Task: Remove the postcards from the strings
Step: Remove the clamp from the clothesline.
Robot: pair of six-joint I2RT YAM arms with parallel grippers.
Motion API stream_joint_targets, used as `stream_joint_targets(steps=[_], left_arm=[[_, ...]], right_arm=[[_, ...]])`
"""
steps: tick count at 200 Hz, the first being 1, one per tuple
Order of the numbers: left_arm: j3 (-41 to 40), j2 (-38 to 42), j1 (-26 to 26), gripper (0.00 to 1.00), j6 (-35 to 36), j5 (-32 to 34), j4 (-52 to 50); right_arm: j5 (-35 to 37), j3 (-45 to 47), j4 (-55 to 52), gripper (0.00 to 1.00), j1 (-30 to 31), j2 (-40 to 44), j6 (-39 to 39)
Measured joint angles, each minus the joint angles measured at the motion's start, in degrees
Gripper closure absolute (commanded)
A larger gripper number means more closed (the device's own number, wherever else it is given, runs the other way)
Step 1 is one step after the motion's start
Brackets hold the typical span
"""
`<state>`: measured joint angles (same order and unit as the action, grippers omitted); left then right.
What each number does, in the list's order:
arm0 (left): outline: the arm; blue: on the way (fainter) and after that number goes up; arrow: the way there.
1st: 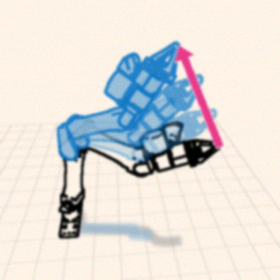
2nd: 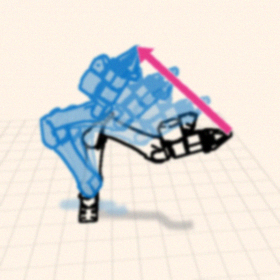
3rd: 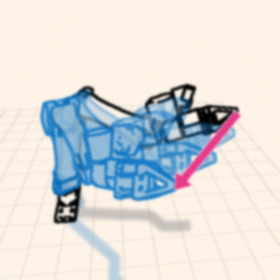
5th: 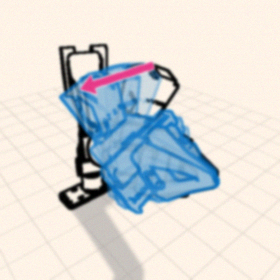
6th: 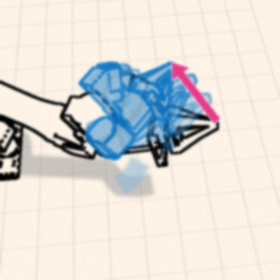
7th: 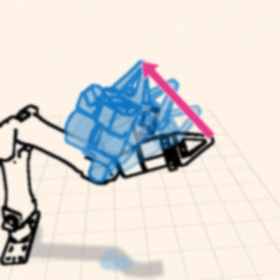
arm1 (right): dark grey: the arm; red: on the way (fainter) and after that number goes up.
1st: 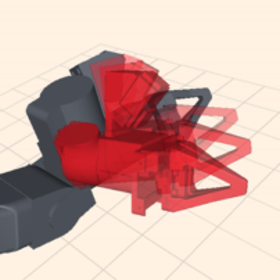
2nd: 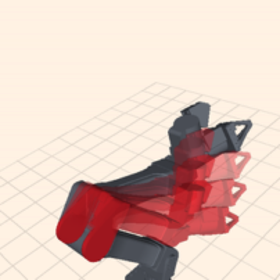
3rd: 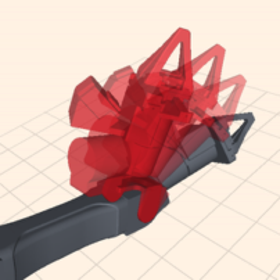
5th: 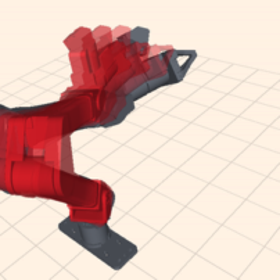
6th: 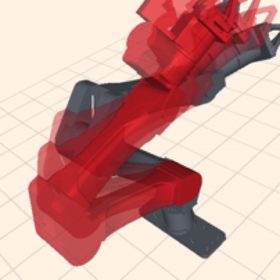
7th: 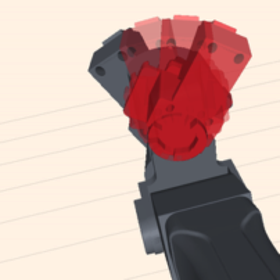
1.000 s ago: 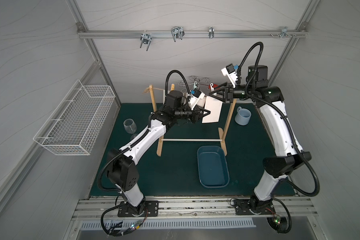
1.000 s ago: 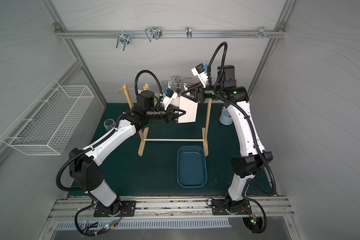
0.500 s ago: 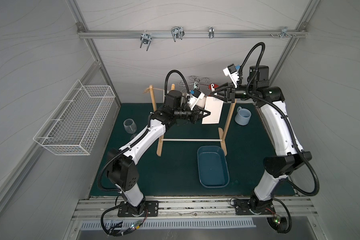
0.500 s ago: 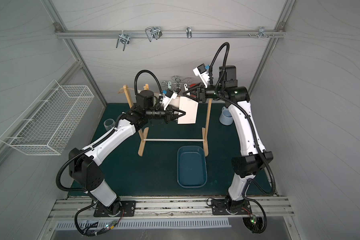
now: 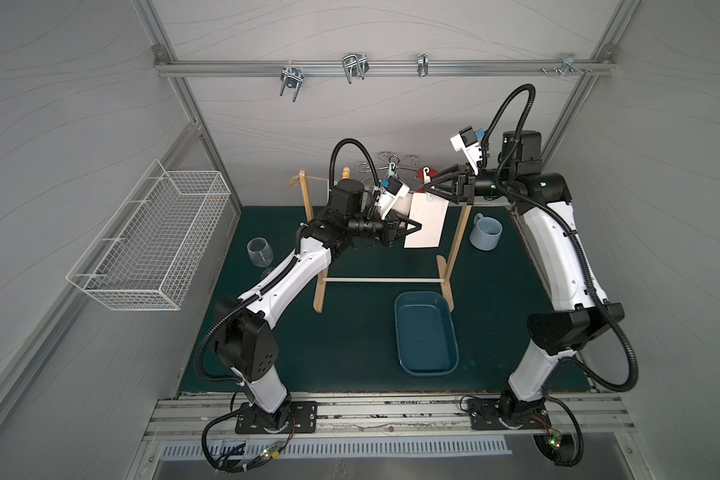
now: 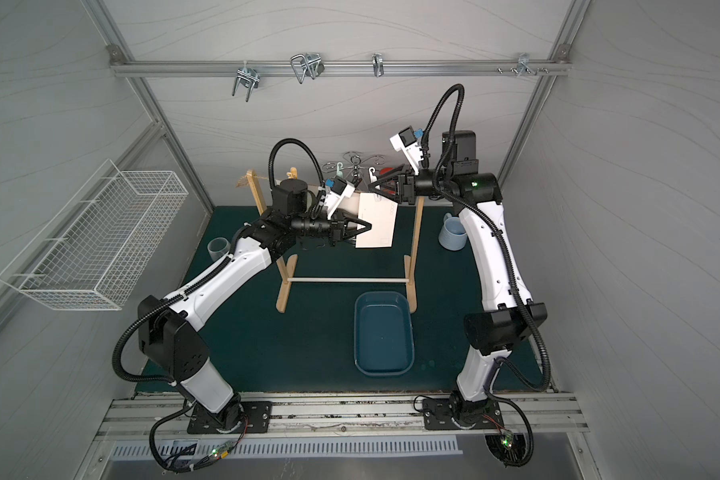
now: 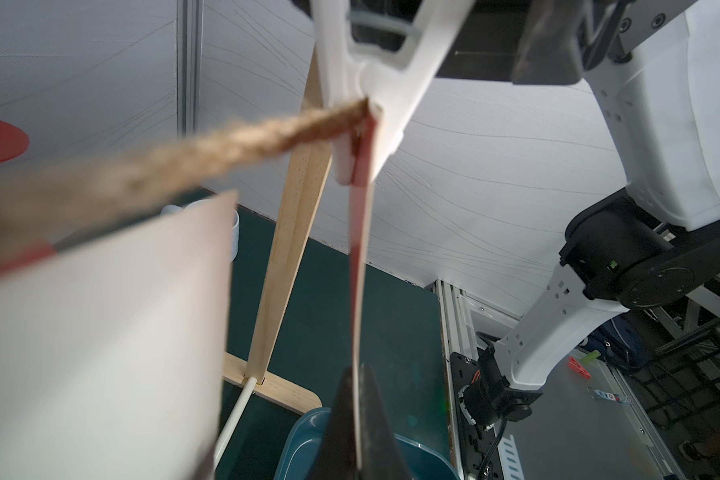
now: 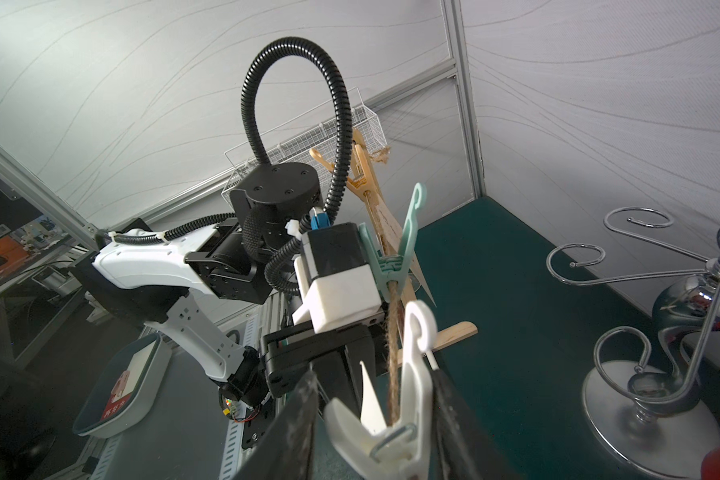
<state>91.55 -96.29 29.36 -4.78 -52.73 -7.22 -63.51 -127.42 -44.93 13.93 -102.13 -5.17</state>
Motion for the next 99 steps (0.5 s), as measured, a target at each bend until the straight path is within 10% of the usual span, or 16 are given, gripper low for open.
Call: stream_joint_targets(steps=[99], left_arm=[[0.6,-0.6,0.0,1.0,0.1,-0.9,-2.0]], right_arm=[[-0.7,0.8,2.1,0.81,-0.2,0.0,0.8]])
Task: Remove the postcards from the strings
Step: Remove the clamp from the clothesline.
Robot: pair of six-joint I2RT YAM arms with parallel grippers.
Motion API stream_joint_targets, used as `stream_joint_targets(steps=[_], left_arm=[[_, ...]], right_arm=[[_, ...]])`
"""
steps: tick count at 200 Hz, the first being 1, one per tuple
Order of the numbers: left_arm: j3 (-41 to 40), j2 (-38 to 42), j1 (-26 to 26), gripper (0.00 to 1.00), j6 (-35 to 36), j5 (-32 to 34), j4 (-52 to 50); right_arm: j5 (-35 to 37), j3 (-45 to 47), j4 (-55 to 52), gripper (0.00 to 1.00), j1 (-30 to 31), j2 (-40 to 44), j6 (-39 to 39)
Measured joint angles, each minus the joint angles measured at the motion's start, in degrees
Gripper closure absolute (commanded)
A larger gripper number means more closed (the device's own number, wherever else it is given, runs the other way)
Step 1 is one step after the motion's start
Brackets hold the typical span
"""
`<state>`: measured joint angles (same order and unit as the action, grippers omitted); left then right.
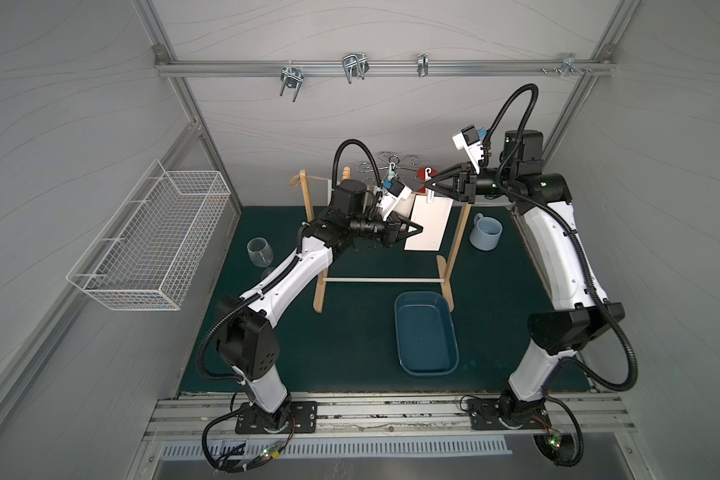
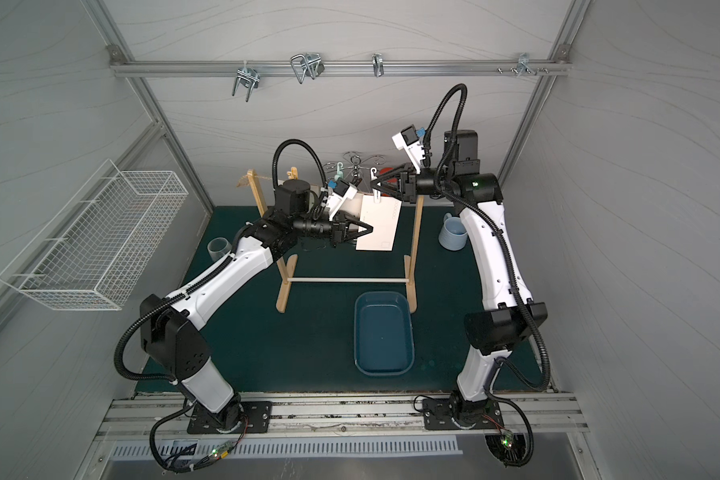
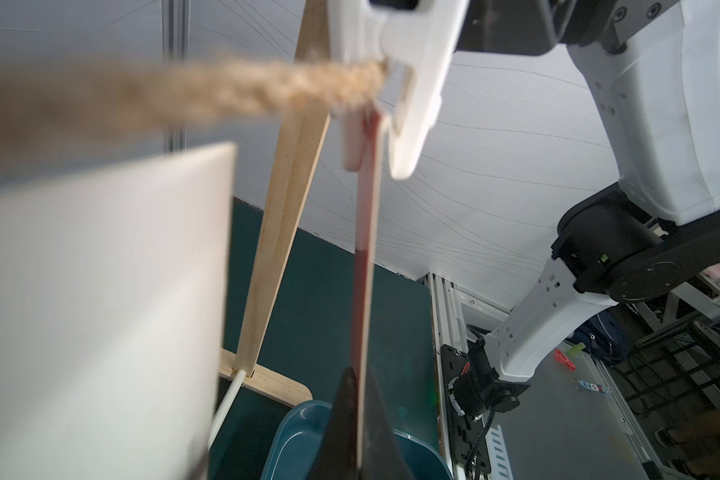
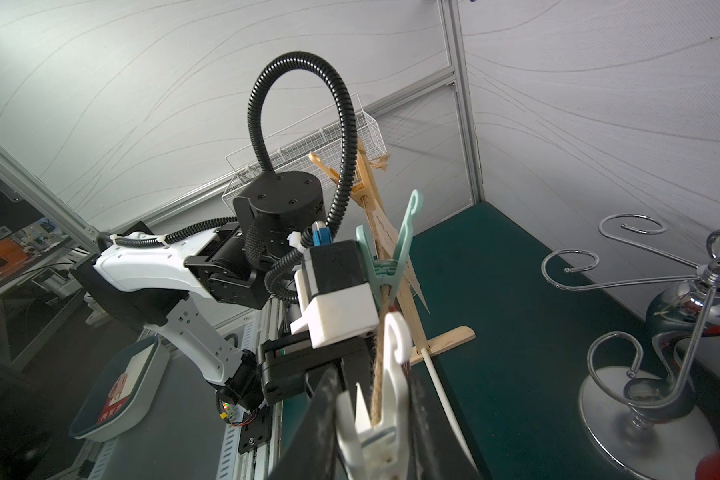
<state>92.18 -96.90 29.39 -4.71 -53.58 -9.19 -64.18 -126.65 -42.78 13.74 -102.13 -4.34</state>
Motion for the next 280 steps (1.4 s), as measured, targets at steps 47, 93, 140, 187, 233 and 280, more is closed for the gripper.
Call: stream_joint_targets(steps=[47,93,140,187,233,280], left_arm=[[0.0,0.0,0.0,1.0,0.0,0.0,0.0],[0.0,0.0,0.0,1.0,0.0,0.0,0.0],[0.0,0.0,0.0,1.0,0.0,0.4,0.0],[-1.0,0.2,0.0,1.0,0.0,1.1,-0.4],[-2.4,1.3,0.0,1.0,-0.3,1.5,-0.4],[-3.9,3.0,0.0,1.0,-1.2,2.0,0.0]], right_arm=[[0.0,0.6,1.0,1.0,0.0,0.0,0.0],[0.7,2.3,3.8,1.0,0.0,0.6,1.1],[3.3,6.5,10.0,1.0,0.0,2.6,4.8],[6.6,9.8,16.7,1.0,0.0,4.1,9.7],[9.4,11.3,21.2,1.0,0.0,5.0,12.9],[13.2,14.1,25.7,1.0,0.2,6.5,14.8]])
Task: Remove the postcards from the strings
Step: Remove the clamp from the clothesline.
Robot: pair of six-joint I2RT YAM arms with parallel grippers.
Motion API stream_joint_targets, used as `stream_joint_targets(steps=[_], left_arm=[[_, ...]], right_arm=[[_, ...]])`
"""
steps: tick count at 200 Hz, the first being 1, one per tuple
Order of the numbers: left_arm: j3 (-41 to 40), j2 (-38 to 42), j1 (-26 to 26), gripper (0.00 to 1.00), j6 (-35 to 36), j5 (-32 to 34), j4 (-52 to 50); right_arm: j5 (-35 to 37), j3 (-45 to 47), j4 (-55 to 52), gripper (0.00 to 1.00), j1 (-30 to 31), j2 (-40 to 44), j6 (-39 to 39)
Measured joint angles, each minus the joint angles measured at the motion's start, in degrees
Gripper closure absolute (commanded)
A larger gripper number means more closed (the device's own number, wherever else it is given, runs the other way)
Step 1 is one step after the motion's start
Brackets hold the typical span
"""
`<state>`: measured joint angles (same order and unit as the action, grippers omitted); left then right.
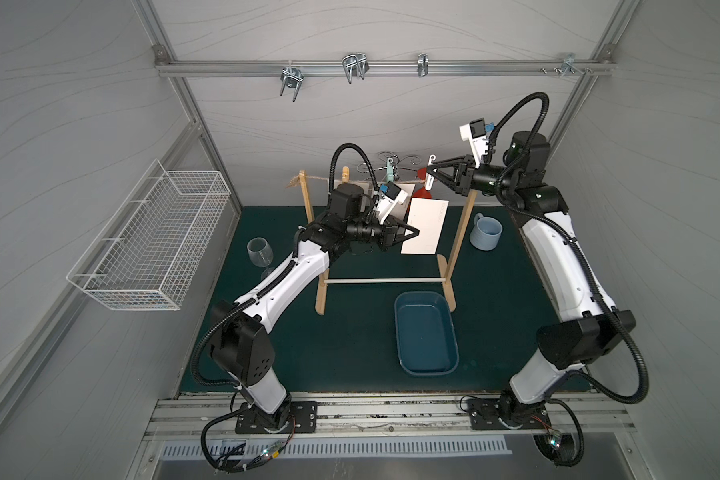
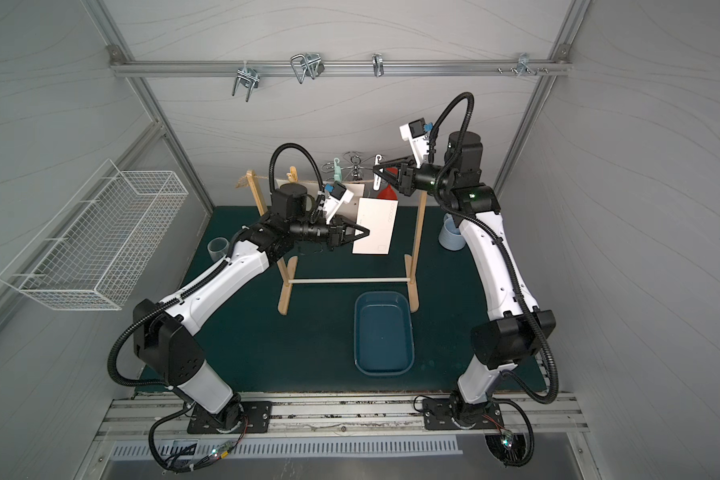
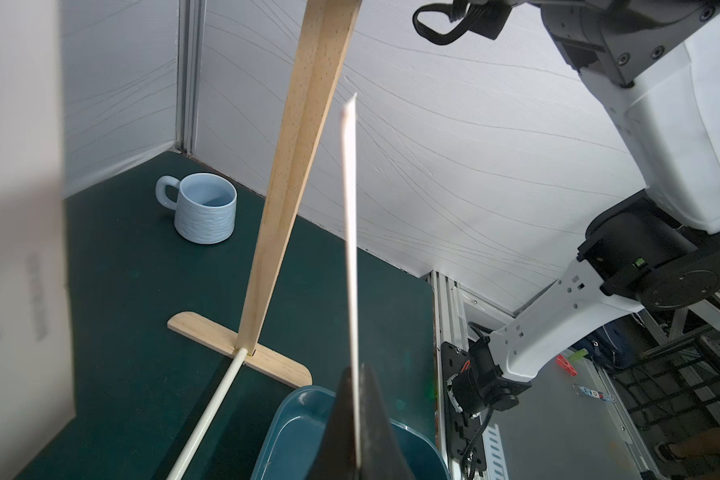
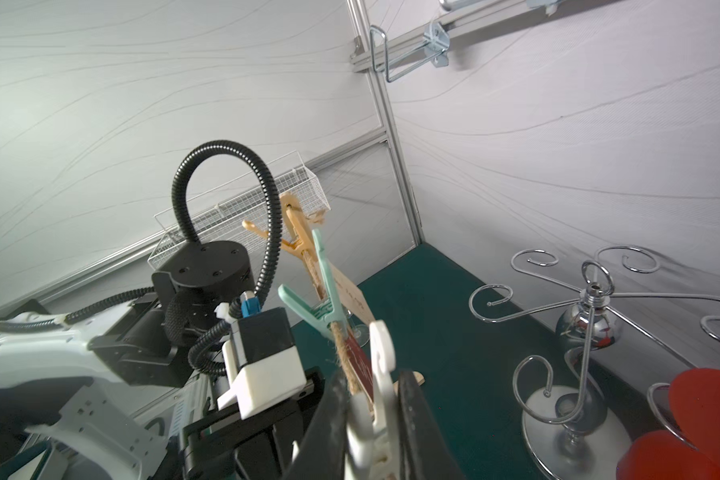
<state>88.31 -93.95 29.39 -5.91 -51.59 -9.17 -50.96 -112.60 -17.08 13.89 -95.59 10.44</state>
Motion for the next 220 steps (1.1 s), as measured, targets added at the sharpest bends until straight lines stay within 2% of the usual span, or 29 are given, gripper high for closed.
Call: stream_joint_targets(steps=[136,220], left_arm=[[-3.6,2.8,0.0,1.0,-0.2,2.3,0.1],[-17.6,16.4,0.0,1.0,-0.5,10.3,0.5]], right_arm=[[10.2,4.8,8.4,1.0,3.3,2.1,-1.9],[12.1,12.1,10.2,1.0,3.3,19.0,-1.0]])
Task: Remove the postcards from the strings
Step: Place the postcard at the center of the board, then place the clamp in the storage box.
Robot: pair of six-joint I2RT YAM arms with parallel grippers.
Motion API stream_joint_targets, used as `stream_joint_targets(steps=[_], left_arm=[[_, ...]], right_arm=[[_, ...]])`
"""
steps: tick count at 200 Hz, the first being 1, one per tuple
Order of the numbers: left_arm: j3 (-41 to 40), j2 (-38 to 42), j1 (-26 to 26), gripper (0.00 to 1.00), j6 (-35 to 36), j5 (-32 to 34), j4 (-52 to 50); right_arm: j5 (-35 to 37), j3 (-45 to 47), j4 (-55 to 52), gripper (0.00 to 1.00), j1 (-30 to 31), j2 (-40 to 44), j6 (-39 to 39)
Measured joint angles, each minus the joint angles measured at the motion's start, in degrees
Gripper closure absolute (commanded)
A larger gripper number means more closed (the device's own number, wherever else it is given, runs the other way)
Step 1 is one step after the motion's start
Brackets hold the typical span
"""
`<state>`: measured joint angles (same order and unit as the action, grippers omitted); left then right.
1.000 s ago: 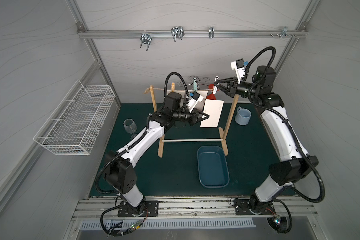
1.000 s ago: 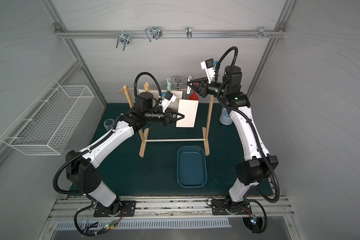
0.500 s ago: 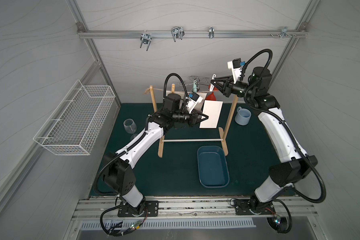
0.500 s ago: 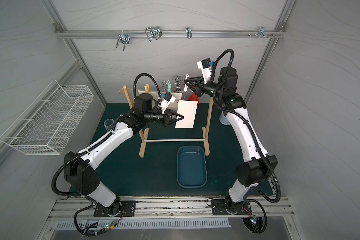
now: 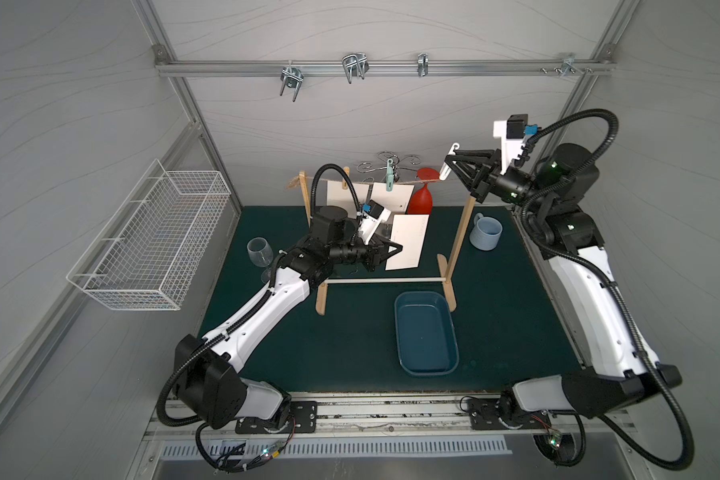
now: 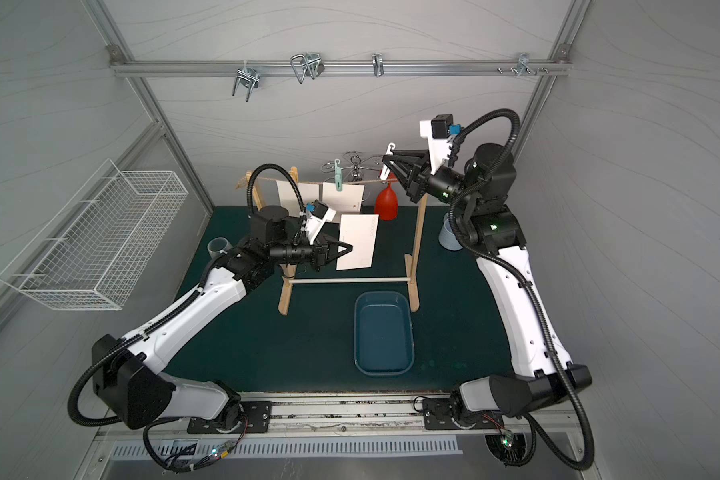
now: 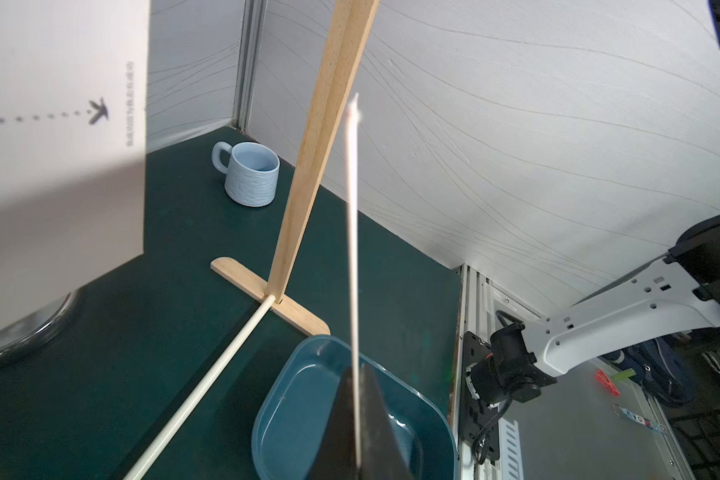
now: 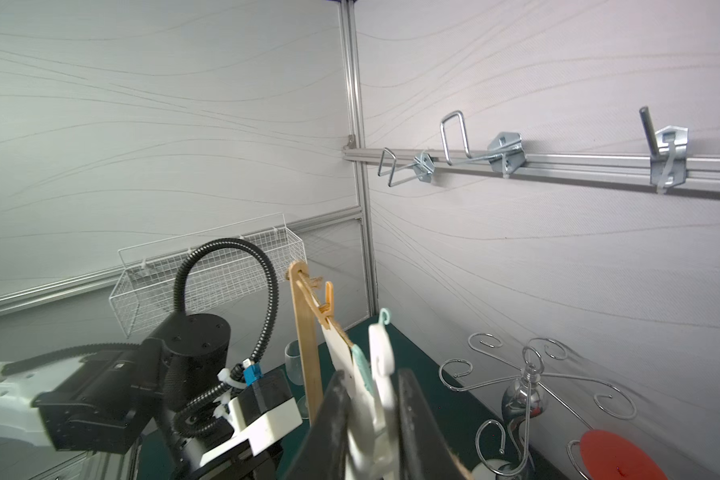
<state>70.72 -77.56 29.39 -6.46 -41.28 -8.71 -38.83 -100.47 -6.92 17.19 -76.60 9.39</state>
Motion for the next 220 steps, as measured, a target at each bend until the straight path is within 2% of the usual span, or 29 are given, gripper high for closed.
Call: stream_joint_targets(steps=[76,136,170,220], left_arm=[[-13.8,18.7,0.0,1.0,-3.1,7.1,-3.9],[-28.7,29.6,0.0,1.0,-10.0,11.0,-6.9],[-35.7,31.3,0.0,1.0,-15.2,12.6,-7.3],[-40.5,27.5,0.0,1.0,-23.8,15.6,-5.8]], right_arm=[[-1.1,21.4,-8.5,1.0,1.0,21.9,2.7],[-1.4,42.4,-17.4,1.0,5.3,34.9,7.3],[-0.5,54.3,-19.1,1.0,7.6,38.4,10.8],[4.6,66.9,-18.8,1.0,12.6,38.0,16.7]])
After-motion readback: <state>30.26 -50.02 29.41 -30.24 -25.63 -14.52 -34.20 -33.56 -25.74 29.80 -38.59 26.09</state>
